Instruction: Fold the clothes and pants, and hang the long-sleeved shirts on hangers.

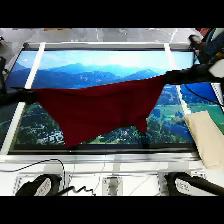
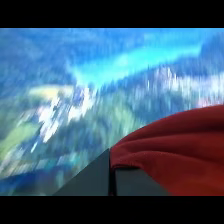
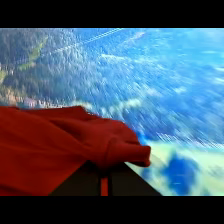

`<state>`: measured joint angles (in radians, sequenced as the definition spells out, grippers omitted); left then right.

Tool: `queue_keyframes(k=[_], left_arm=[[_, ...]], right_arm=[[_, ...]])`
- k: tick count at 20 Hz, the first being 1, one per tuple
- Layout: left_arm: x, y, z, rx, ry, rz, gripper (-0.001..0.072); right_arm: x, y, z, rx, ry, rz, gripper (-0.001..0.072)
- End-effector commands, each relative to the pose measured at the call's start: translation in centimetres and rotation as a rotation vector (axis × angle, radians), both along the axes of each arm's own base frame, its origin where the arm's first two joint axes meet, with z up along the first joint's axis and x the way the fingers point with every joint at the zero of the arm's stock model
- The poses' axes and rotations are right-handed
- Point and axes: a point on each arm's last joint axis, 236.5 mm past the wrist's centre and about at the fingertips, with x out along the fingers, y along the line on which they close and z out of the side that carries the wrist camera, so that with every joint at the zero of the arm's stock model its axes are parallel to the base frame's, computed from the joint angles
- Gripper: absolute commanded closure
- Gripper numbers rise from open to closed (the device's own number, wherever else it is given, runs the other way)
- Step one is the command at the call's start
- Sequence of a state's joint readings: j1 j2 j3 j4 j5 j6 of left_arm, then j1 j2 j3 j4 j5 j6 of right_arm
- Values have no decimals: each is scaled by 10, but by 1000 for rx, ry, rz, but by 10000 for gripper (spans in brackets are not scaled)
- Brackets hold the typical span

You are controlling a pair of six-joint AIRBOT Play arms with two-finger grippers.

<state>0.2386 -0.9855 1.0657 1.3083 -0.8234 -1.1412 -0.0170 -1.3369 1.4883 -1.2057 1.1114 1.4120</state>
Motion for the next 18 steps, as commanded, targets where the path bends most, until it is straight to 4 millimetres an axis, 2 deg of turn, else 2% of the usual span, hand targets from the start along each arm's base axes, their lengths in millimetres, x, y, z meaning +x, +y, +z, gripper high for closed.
queue_keyframes(k=[1, 3, 5, 6, 7, 8, 9, 11, 13, 14, 15, 16, 17, 18], left_arm=[[60, 14, -16, -101, -155, 102, 695], [85, 26, -16, -141, -244, 169, 694], [100, 35, -22, -174, -295, 224, 694], [104, 38, -29, -175, -294, 236, 626], [106, 37, -38, -178, -274, 234, 359], [105, 35, -45, -183, -252, 229, -13], [104, 33, -49, -178, -233, 218, -3], [92, 32, -52, -131, -178, 177, 0], [73, 29, -54, -81, -101, 126, 3], [58, 24, -58, -74, -38, 98, 5], [42, 17, -65, -80, 39, 70, 11], [23, 9, -74, -102, 126, 44, 48], [3, 4, -85, -133, 219, 32, 116], [-13, 2, -94, -158, 294, 28, 119]], right_arm=[[60, 15, -57, 153, 3, -80, 695], [82, 18, -73, 220, -17, -132, 695], [99, 18, -85, 231, -47, -166, 694], [104, 18, -88, 228, -64, -177, 658], [108, 18, -89, 225, -76, -184, 489], [112, 13, -88, 207, -99, -192, 316], [115, 5, -88, 176, -117, -195, 294], [107, -15, -99, 117, -77, -192, 308], [83, -38, -121, 79, 50, -179, 327], [65, -47, -135, 74, 140, -166, 392], [47, -50, -147, 79, 226, -133, 395], [28, -45, -158, 106, 313, -83, 396], [11, -31, -166, 154, 380, -13, 394], [-1, -17, -171, 200, 419, 40, 394]])
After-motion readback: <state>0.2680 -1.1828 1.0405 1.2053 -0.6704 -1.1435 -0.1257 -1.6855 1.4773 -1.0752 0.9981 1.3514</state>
